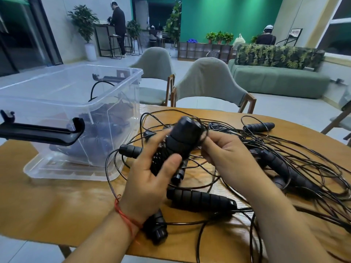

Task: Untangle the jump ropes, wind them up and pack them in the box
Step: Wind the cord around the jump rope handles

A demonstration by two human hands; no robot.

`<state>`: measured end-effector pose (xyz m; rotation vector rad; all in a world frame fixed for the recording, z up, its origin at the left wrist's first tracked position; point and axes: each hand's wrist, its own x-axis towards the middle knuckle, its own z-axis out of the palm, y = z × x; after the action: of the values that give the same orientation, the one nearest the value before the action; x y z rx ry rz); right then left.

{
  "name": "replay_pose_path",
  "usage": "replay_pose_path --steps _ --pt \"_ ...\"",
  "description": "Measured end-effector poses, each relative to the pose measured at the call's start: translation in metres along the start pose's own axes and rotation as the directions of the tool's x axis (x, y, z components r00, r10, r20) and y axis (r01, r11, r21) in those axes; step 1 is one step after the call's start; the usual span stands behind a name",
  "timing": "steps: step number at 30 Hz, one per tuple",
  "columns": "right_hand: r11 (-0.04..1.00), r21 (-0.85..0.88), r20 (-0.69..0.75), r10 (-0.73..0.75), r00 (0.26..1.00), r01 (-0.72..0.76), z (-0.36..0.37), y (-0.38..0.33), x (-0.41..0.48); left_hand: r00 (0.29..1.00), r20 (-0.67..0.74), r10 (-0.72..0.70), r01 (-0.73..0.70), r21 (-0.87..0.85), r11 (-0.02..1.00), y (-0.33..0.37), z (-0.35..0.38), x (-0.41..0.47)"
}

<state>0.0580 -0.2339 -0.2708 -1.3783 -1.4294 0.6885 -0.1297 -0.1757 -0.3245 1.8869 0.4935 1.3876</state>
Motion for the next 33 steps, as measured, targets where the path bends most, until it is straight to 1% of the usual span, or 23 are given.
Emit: replay_pose_path --steps 1,2,5,9,11,12,14,17,21,24,27,29,31,33 --pt "0.995 -0.093 0.001 -0.044 0.999 0.044 0.003 -0.002 -0.001 0.999 -0.024 -0.047 0.045 -0.068 0.997 -0.001 -0.001 0.002" --pt "0.987 -0.143 0.005 -0.075 0.997 0.075 0.006 -0.004 -0.001 0.996 -0.032 -0.078 0.073 -0.123 0.99 -0.002 -0.002 0.004" --pt "0.963 -0.248 0.008 -0.102 0.995 0.101 0.01 -0.004 -0.001 0.99 -0.046 -0.134 0.122 -0.212 0.97 -0.003 -0.004 0.006" --pt "0.937 -0.341 0.021 -0.072 0.997 0.075 0.014 -0.001 0.0 0.973 -0.072 -0.217 0.178 -0.355 0.918 0.002 -0.002 0.006" --pt "0.928 -0.366 0.006 -0.071 0.997 0.068 0.017 0.002 -0.001 0.966 -0.086 -0.245 0.195 -0.38 0.904 0.002 -0.003 0.006" --pt "0.926 -0.37 -0.013 -0.084 0.996 0.074 0.018 0.003 -0.001 0.965 -0.092 -0.246 0.197 -0.365 0.91 0.002 -0.004 0.007" --pt "0.919 -0.384 -0.043 -0.112 0.993 0.087 0.019 0.003 -0.003 0.97 -0.103 -0.22 0.183 -0.287 0.94 0.0 -0.003 0.007" --pt "0.911 -0.404 -0.06 -0.113 0.992 0.08 0.017 -0.002 -0.006 0.977 -0.131 -0.168 0.153 -0.114 0.982 -0.001 0.0 0.008" --pt "0.898 -0.434 -0.076 -0.117 0.99 0.072 0.016 -0.007 -0.011 0.97 -0.202 -0.137 0.159 0.092 0.983 0.001 0.002 0.009" --pt "0.898 -0.435 -0.073 -0.105 0.992 0.063 0.018 -0.011 -0.014 0.977 -0.197 -0.085 0.129 0.22 0.967 0.006 0.008 0.007" --pt "0.921 -0.389 -0.053 -0.04 0.998 0.016 0.021 -0.016 -0.015 0.971 -0.224 -0.084 0.145 0.275 0.95 0.004 0.009 0.005" --pt "0.922 -0.388 -0.03 -0.035 0.999 0.021 0.025 -0.021 -0.018 0.966 -0.25 -0.06 0.148 0.35 0.925 0.0 0.008 0.004" --pt "0.879 -0.472 -0.018 -0.079 0.997 0.062 0.028 -0.026 -0.022 0.965 -0.26 -0.021 0.139 0.446 0.884 -0.002 0.008 0.001" --pt "0.81 -0.58 -0.003 -0.11 0.994 0.088 0.029 -0.032 -0.023 0.961 -0.278 -0.012 0.157 0.507 0.847 -0.002 0.01 0.001"
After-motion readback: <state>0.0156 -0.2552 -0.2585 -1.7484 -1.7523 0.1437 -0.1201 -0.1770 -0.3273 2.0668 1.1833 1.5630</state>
